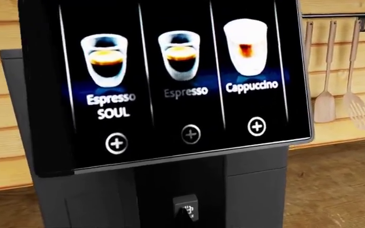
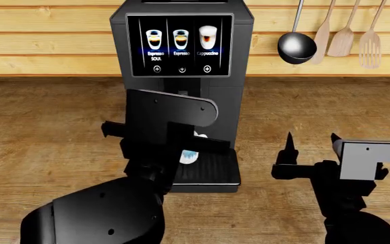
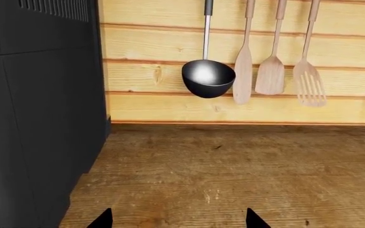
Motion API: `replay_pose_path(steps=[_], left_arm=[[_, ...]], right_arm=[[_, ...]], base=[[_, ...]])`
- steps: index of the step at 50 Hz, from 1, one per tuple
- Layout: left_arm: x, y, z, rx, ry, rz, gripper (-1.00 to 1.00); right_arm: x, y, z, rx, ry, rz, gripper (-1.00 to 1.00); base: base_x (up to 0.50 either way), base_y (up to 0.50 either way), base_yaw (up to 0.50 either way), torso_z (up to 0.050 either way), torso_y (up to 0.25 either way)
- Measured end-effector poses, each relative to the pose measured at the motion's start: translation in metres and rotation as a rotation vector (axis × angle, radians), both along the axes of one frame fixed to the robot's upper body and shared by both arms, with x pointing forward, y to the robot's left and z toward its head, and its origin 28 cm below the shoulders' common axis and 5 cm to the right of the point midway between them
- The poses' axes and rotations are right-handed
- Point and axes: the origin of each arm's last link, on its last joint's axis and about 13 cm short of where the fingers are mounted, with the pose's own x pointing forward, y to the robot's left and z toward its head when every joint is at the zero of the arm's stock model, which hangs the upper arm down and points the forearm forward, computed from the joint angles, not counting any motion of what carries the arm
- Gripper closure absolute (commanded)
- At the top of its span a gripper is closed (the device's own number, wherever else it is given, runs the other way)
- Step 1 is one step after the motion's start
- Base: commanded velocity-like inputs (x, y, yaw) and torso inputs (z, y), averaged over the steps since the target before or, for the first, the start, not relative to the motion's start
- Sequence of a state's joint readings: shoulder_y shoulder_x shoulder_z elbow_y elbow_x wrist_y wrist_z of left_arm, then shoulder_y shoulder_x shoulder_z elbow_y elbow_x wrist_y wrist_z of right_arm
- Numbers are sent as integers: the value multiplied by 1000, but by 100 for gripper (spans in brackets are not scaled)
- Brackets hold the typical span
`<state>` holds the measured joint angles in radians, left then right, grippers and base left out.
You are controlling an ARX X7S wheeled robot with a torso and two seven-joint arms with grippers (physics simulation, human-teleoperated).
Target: Press the button on the coffee machine to serve coffee.
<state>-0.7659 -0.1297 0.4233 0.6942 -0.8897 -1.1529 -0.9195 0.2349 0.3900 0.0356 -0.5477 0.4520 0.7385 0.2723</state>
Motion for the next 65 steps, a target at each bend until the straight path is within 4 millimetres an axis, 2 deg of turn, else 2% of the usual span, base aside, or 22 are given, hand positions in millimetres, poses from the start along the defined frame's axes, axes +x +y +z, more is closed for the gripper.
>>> replay_pose_path(steps=[65], left_arm=[[13, -3, -8, 12, 34, -4, 100]], right_arm=[[1, 0, -2, 0, 6, -8, -100]], base=[[0, 0, 0, 0, 0]])
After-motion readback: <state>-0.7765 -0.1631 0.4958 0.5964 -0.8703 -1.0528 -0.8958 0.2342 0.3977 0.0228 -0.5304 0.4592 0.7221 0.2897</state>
